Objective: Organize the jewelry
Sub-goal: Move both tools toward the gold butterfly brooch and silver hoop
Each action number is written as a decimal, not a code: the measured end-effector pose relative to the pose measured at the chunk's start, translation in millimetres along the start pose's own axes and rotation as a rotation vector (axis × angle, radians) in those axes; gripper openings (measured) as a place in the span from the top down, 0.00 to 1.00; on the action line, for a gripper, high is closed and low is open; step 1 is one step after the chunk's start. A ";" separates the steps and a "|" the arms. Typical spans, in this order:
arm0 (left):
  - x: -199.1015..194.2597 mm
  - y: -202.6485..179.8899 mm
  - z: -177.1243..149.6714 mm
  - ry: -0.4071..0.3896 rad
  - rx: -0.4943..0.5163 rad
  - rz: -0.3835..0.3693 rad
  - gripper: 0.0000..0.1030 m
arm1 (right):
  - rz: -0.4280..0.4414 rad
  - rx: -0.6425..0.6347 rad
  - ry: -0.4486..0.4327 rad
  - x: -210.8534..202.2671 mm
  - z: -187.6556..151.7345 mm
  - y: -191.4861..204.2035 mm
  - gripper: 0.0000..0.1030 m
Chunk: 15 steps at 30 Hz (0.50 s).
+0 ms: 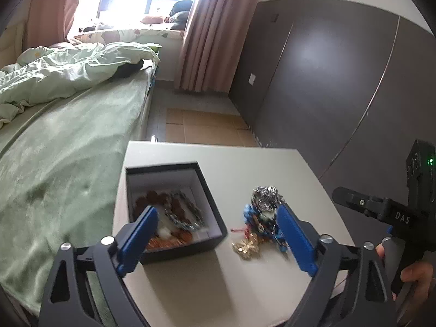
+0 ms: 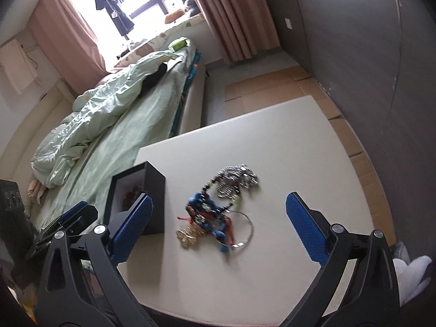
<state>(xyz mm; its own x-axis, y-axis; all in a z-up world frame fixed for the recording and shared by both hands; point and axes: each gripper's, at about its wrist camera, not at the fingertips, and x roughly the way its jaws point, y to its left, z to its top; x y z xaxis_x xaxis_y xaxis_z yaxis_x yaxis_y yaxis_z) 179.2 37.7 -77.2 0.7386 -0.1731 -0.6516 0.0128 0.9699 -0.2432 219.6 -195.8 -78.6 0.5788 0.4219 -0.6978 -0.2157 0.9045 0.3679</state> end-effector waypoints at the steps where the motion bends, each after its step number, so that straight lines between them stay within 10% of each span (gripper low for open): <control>1: 0.0 -3.7 -3.2 0.005 0.000 0.000 0.23 | -0.006 -0.004 0.004 -1.8 -2.4 -3.0 0.05; 15: 23.9 -51.5 -42.9 0.078 0.087 -0.029 0.29 | -0.054 -0.157 0.075 -1.4 -14.0 -32.2 0.05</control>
<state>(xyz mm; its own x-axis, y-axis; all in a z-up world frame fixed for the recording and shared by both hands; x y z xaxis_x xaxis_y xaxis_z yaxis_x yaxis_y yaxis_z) 167.3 -23.7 -111.0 0.6826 -0.2104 -0.6998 0.0941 0.9750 -0.2013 214.6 -224.6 -98.1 0.5338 0.3705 -0.7601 -0.3095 0.9221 0.2322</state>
